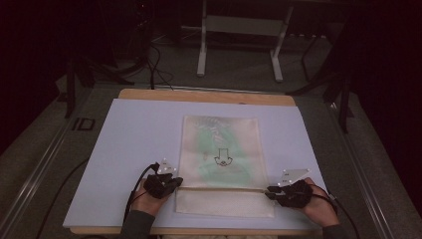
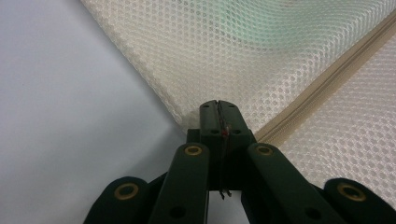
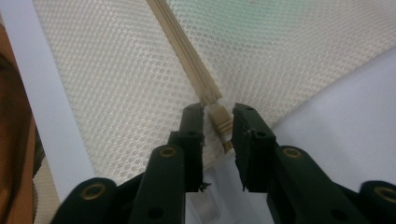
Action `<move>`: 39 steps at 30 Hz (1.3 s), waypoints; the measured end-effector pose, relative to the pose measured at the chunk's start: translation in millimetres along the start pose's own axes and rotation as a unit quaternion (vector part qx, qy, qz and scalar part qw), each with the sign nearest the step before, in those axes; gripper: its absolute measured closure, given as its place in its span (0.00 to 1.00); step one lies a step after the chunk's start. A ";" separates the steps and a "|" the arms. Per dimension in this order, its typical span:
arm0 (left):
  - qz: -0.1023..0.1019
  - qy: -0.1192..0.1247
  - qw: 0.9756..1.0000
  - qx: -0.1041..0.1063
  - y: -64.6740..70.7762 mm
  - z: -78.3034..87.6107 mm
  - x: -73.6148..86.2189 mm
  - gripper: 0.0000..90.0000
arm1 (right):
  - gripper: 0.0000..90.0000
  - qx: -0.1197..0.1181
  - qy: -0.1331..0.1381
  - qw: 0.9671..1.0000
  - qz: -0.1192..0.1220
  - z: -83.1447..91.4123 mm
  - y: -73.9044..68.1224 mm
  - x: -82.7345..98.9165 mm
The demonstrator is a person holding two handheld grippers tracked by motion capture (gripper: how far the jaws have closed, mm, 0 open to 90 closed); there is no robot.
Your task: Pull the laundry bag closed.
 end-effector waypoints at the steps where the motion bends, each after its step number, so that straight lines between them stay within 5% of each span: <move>1: -0.001 0.000 1.000 0.000 0.0 0.0 0.0 0.99 | 0.80 -0.002 0.002 1.000 0.000 0.3 -0.1 -0.5; 26: -0.013 0.001 1.000 0.000 1.0 0.6 -0.3 0.97 | 0.73 0.029 0.032 0.999 -0.030 16.8 11.6 3.7; 39: -0.025 0.011 0.999 -0.027 1.0 4.5 -1.6 0.98 | 0.72 0.037 0.038 0.998 -0.045 19.9 18.0 9.9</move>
Point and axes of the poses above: each handheld gripper's, and its own axes: z roughly backward along the jaws, x roughly out of its underside, y roughly to its right, the point moved 3 cm from there along -z, roughly forward along the jaws, and after that the axes turned 6 degrees about y, right-handed, at the moved point
